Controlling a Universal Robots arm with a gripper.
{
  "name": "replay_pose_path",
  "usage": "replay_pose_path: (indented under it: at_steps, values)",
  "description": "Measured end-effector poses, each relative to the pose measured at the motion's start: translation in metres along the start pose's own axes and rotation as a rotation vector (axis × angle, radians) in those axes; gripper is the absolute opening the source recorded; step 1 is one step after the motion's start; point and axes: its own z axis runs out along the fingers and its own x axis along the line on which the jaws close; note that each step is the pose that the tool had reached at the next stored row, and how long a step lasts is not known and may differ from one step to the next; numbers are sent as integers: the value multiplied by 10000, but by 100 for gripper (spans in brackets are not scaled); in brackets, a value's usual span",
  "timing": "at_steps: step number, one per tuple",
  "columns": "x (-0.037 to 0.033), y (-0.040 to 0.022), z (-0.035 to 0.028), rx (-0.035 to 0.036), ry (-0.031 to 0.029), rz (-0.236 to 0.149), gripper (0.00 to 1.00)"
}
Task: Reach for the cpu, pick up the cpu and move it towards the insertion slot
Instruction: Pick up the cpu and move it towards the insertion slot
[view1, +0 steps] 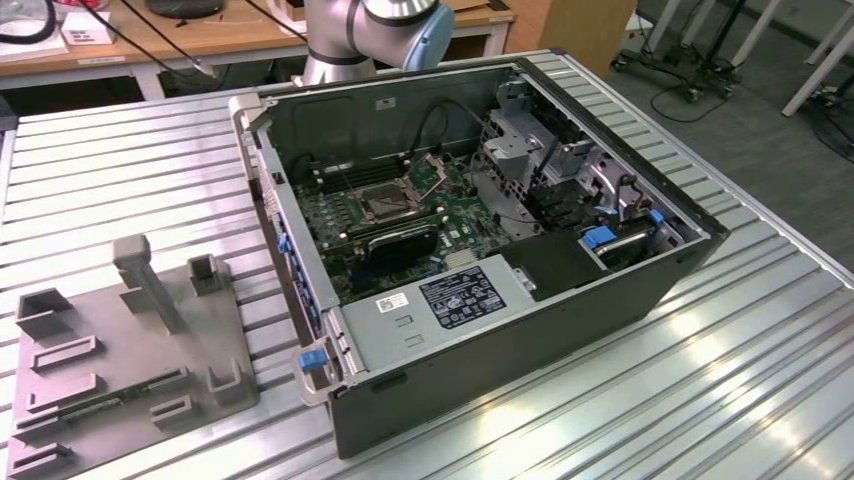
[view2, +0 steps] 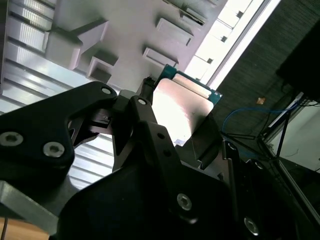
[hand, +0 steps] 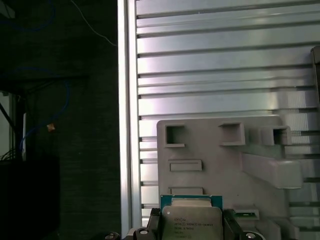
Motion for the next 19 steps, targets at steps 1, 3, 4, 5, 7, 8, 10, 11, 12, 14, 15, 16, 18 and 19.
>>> replay_pose_path:
  at_steps: [1,3,4,5,7,8,10,11,12,14,15,16,18,19]
  values:
    - [0,1,-20,0,0,0,55]
    - [0,3,-59,1,1,0,55]
    - [0,3,-76,0,0,0,55]
    - [0,4,-92,-1,0,0,55]
    - [0,6,-124,0,0,0,55]
    - [0,6,-140,0,1,0,55]
    - [0,7,-167,0,0,0,55]
    - [0,8,-181,0,0,0,55]
    - [0,9,-195,0,0,0,55]
    - [0,10,-225,-1,-1,0,55]
    - [0,11,-240,-1,-1,0,55]
    - [0,11,-254,0,0,0,55]
    - [0,13,-283,0,1,0,55]
    - [0,13,-296,-1,0,0,55]
